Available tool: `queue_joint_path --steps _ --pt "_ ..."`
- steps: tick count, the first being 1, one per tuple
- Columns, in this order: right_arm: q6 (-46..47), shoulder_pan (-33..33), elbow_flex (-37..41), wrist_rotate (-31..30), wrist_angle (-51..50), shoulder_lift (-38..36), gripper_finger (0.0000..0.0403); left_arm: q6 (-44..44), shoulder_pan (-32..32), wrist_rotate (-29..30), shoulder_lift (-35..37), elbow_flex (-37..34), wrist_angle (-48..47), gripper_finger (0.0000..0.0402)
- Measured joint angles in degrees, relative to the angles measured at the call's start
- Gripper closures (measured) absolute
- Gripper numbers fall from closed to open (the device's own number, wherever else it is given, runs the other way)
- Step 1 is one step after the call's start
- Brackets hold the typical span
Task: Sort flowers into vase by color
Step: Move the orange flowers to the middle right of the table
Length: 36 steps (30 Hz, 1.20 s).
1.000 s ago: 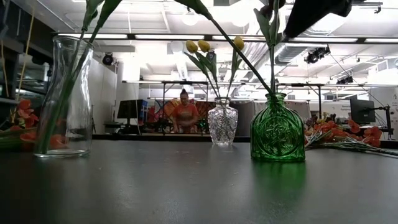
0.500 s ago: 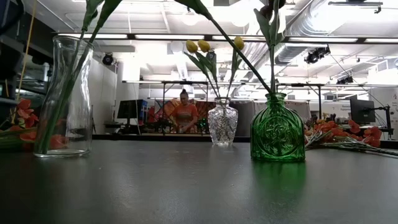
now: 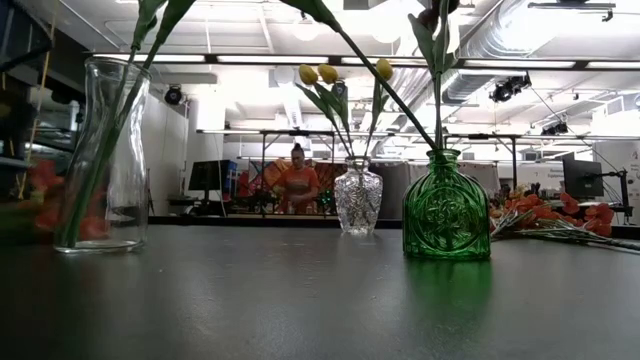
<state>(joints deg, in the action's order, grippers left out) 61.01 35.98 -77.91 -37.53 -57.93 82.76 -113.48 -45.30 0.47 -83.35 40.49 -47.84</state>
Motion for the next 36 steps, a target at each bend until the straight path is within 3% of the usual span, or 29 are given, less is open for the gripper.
queue_joint_path --steps 2,7,15,21,24,26,28,32,34,36 --pt "0.0 0.4 0.0 -0.7 -0.6 0.0 0.0375 -1.1 -0.4 0.8 3.1 -0.1 -3.3 0.0384" --pt "0.0 1.4 0.0 -1.9 -1.5 -0.1 0.0375 -5.5 -1.5 5.7 14.4 1.6 -13.2 0.0394" --pt "-1.1 2.7 0.0 -6.2 -1.4 -5.5 0.0375 -10.8 -1.9 31.8 30.8 20.1 -42.5 0.0399" --pt "-3.7 3.1 0.0 -13.6 -0.2 -11.6 0.0375 4.8 6.2 58.4 35.0 29.1 -39.9 0.0400" --pt "-5.8 2.9 0.0 -17.1 2.9 -13.9 0.0375 15.5 10.9 68.9 34.8 32.2 -32.8 0.0401" --pt "-7.8 2.1 0.0 -18.4 6.3 -14.9 0.0375 27.7 14.0 71.6 34.6 33.3 -21.9 0.0401" --pt "-10.2 0.4 0.0 -18.2 10.4 -15.5 0.0375 44.3 17.5 70.7 33.8 33.5 -7.4 0.0401" --pt "-18.4 -4.5 0.0 -14.0 21.9 -16.1 0.0372 77.2 25.3 57.4 29.6 33.5 25.2 0.0401" --pt "-23.9 -7.3 0.0 -9.2 28.8 -16.1 0.0361 88.1 29.4 48.3 26.4 33.5 39.3 0.0401" --pt "-28.3 -10.2 0.0 -2.7 35.6 -16.0 0.0342 93.0 33.3 39.9 22.9 33.8 49.8 0.0401"
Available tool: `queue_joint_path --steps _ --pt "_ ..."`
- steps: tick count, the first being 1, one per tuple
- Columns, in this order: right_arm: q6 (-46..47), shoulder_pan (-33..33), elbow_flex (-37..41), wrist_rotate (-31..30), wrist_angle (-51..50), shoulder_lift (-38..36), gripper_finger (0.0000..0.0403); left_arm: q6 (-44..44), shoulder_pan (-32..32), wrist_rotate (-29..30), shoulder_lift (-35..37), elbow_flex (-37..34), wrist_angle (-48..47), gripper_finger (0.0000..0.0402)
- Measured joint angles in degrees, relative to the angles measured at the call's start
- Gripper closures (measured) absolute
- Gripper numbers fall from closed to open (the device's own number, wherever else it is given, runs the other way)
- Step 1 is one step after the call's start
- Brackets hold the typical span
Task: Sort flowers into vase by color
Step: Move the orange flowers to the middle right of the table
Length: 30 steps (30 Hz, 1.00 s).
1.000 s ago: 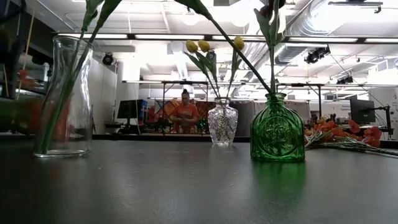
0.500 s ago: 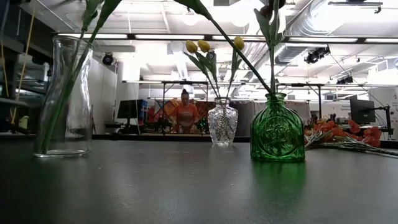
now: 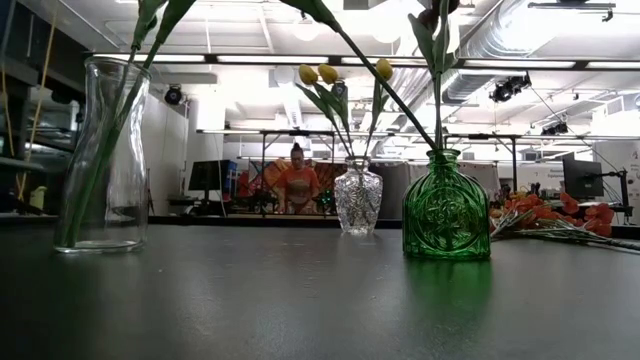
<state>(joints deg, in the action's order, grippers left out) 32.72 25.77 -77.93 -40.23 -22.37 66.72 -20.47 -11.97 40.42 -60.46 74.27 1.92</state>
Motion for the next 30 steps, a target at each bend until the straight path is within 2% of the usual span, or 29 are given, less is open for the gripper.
queue_joint_path --steps 2,5,9,13,17,23,26,30 --pt "-3.0 -2.5 0.0 5.3 5.3 0.0 0.0318 -0.4 4.2 -7.0 -4.1 1.9 3.6 0.0401" --pt "-6.2 -4.5 0.0 8.3 10.1 -0.2 0.0274 -4.2 9.1 -17.9 -11.3 6.0 3.6 0.0401" --pt "-8.1 -6.6 0.0 9.4 9.2 -0.5 0.0220 -6.9 12.6 -29.6 -21.5 12.7 4.4 0.0401" --pt "-9.7 -8.8 0.0 10.1 6.7 -0.3 0.0196 -9.5 14.1 -37.5 -29.6 19.4 4.5 0.0401" --pt "-10.2 -10.5 0.0 10.2 5.7 -0.4 0.0194 -9.5 14.4 -39.8 -35.7 24.3 4.2 0.0401" --pt "-10.5 -11.6 0.0 11.5 5.0 -0.4 0.0200 -9.4 15.0 -40.5 -38.6 28.0 2.5 0.0401" --pt "-10.7 -11.6 0.0 11.3 4.5 -0.5 0.0226 -8.7 15.4 -40.6 -38.2 28.0 0.3 0.0401" --pt "-12.0 -11.8 0.0 10.4 4.6 -0.9 0.0294 -7.8 15.8 -40.8 -37.3 28.0 -1.9 0.0401"
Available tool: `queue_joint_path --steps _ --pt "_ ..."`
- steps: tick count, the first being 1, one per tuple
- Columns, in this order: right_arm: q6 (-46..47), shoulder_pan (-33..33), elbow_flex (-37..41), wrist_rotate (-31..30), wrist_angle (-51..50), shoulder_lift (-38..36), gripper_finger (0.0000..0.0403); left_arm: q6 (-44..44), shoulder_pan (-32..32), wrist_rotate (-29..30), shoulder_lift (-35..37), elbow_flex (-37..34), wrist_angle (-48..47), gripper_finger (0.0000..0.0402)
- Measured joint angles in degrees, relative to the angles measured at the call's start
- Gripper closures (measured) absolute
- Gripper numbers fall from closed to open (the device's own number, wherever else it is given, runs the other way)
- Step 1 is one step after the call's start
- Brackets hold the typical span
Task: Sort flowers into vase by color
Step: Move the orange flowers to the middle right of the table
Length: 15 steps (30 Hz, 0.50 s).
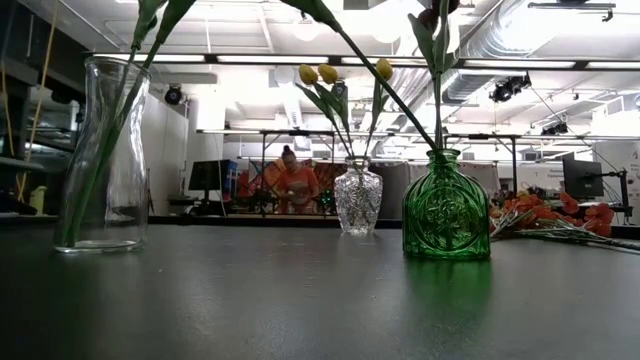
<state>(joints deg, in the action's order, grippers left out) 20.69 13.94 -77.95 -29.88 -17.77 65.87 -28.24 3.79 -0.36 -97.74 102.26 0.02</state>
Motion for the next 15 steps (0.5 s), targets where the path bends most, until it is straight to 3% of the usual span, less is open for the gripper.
queue_joint_path --steps 4,15 --pt "-0.8 -0.9 0.0 0.0 -0.4 0.0 0.0384 0.0 0.0 0.4 0.1 0.0 0.3 0.0401" --pt "-1.7 -2.8 0.0 1.0 -1.3 -0.8 0.0399 0.0 0.8 0.8 0.3 0.0 -0.6 0.0367"
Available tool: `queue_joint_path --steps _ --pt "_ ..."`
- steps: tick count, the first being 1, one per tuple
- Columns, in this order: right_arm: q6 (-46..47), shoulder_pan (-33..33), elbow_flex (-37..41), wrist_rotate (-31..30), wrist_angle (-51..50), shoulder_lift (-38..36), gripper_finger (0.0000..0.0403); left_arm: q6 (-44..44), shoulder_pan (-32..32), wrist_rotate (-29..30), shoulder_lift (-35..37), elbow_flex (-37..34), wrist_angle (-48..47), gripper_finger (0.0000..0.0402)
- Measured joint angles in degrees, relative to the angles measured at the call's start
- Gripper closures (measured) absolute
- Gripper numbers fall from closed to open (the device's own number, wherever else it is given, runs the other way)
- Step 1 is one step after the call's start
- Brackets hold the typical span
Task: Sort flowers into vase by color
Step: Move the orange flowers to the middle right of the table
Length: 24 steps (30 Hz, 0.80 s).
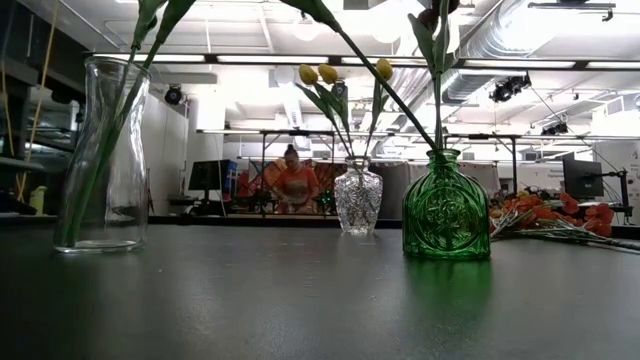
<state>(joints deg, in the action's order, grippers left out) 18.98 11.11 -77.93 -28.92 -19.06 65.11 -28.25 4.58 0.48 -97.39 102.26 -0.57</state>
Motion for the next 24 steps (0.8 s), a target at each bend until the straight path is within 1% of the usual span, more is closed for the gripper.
queue_joint_path --steps 4,10,14,16,18,19,21,24 --pt "0.3 0.1 0.0 -2.7 -2.5 -2.3 0.0401 0.3 2.0 0.1 2.0 0.0 -5.5 0.0322" --pt "0.5 0.2 0.0 -6.9 -7.4 -6.8 0.0402 1.1 4.5 0.2 5.8 0.0 -21.0 0.0248" --pt "2.7 0.1 0.0 -11.6 -13.9 -9.4 0.0402 3.9 5.3 0.2 8.2 -0.1 -30.4 0.0220" --pt "5.5 0.1 0.0 -14.1 -18.9 -10.4 0.0402 5.1 5.3 0.6 9.6 -0.4 -33.1 0.0213" --pt "10.4 0.1 0.0 -16.5 -25.8 -11.3 0.0402 5.5 5.2 1.4 11.6 -2.2 -35.0 0.0209" --pt "14.4 0.1 0.0 -17.7 -30.2 -11.7 0.0402 5.5 5.1 1.9 12.8 -3.7 -35.3 0.0209" --pt "23.5 0.1 0.0 -19.2 -40.4 -12.2 0.0403 5.5 4.7 3.1 15.7 -7.8 -34.8 0.0209" --pt "40.8 0.1 0.7 -19.8 -55.9 -12.0 0.0403 4.5 3.9 4.7 21.6 -15.6 -30.9 0.0208"
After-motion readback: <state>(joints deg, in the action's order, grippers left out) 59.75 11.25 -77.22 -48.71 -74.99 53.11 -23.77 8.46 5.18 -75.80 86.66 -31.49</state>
